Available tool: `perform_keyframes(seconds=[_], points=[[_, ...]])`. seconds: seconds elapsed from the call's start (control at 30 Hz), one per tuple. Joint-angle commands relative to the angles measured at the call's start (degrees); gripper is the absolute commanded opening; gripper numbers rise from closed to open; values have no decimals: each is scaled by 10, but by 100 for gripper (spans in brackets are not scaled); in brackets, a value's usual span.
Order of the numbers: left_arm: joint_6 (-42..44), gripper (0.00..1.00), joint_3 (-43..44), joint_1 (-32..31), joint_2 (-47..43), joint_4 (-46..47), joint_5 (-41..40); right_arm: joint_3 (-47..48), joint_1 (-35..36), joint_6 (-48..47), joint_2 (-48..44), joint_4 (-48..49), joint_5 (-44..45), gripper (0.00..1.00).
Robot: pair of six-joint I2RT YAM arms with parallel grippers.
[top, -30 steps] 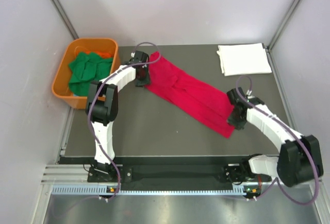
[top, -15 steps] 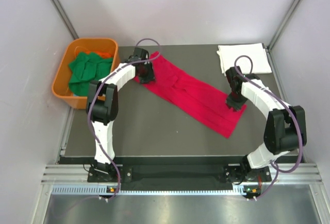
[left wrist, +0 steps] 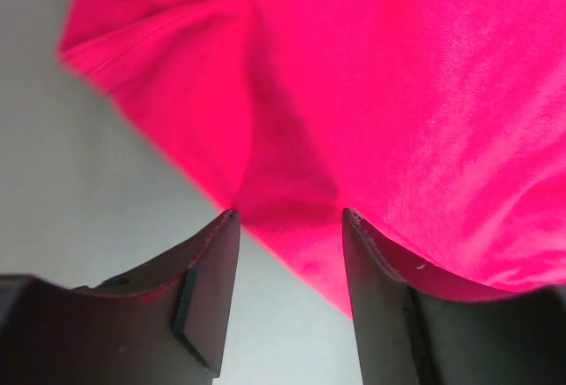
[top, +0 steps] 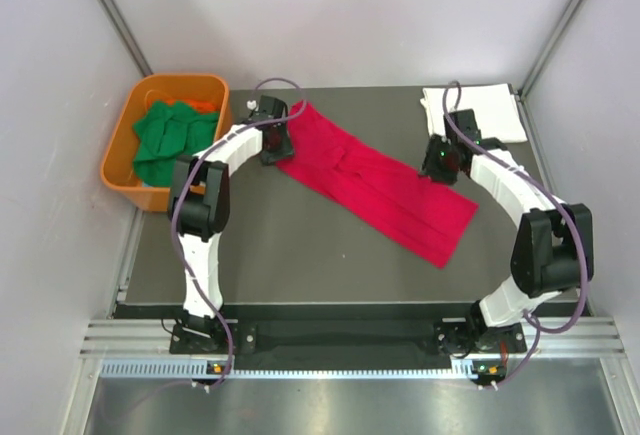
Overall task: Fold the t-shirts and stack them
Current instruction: Fold the tshirt
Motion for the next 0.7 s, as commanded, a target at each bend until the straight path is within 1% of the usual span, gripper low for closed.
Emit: perform_keyframes(seconds=[0.0,0.03,0.07,0.1,0.17,0.2,0.23,0.3,0.33,0.37,0.43,0.47,0.5,0.53,0.57,0.6,0.67], points=[[-43,56,-30,9,-78,50,-37,97,6,-122,55,128,-95,43],[-50,56,-39,13,-83,69,-26,124,6,-130,75,112,-98,43],[-62,56,-56,17,-89,77,-4,170,6,-136,93,73,-92,43],[-65,56,-62,22,-90,85,2,185,6,-138,116,56,-83,43],[-69,56,-64,23,-82,80,-4,212,-1,-116,126,5,-39,42],[-73,56,-64,23,-79,76,-8,216,-14,-76,129,-12,-31,41],[-74,56,-65,23,-77,77,-9,215,-21,-58,128,-38,-37,40],[-75,56,-71,23,-71,82,-13,193,-23,-34,104,-51,-43,38],[-76,56,-71,23,-69,84,-18,179,-20,-29,91,-56,-32,38],[-75,56,-71,23,-65,83,-26,141,-17,-27,75,-62,-24,38],[-74,57,-72,23,-64,85,-41,92,-5,-24,20,-60,-13,40],[-73,57,-72,23,-64,85,-46,38,0,-31,-3,-49,-9,40],[-72,57,-72,23,-64,86,-51,12,15,-51,-45,-44,-4,42],[-71,57,-72,23,-63,87,-61,-13,27,-61,-67,-37,1,43],[-70,57,-75,22,-61,89,-63,-65,42,-70,-90,-19,1,44],[-70,57,-73,23,-59,91,-65,-89,79,-65,-132,-11,21,44],[-71,57,-69,23,-51,90,-73,-147,114,-37,-159,-11,48,44]])
